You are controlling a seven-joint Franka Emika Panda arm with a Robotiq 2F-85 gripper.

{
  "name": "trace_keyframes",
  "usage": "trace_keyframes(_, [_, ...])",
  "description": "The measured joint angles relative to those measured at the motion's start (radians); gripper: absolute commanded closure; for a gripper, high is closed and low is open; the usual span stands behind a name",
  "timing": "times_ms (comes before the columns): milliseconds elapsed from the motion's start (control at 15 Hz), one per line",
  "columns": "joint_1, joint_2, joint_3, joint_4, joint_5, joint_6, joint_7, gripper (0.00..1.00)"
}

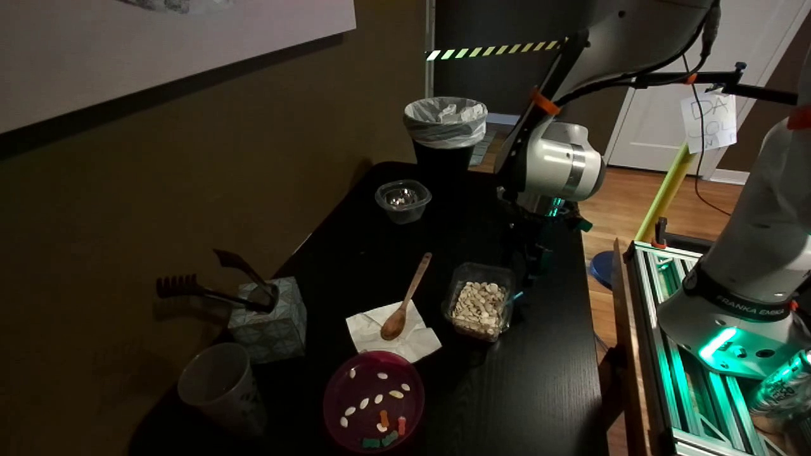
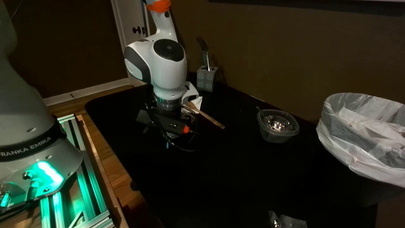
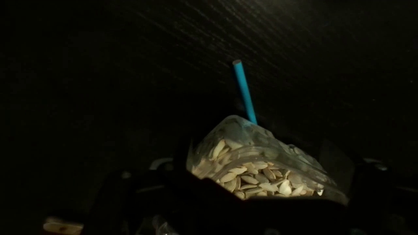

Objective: Move the pencil and place it on the napkin

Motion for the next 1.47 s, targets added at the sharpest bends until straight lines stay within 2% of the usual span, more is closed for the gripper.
trace_keyframes(333, [0.000, 0.014, 0.025, -0.002, 0.128, 0.074, -0.140, 0.00])
trace_keyframes(600, [0.000, 0.033, 0.043, -0.001, 0.205, 0.082, -0.233, 0.00])
trace_keyframes(1000, [0.006, 0.111, 0.083, 0.018, 0.346, 0.082, -0.342, 0.09])
trace_keyframes(1067, [0.005, 0.122, 0.083, 0.025, 0.367, 0.082, -0.355, 0.13])
trace_keyframes(1133, [0.005, 0.132, 0.083, 0.034, 0.391, 0.082, -0.369, 0.33])
trace_keyframes(1200, [0.005, 0.141, 0.083, 0.043, 0.411, 0.082, -0.381, 0.36])
trace_keyframes(1467, [0.005, 0.179, 0.083, 0.076, 0.471, 0.082, -0.422, 0.69])
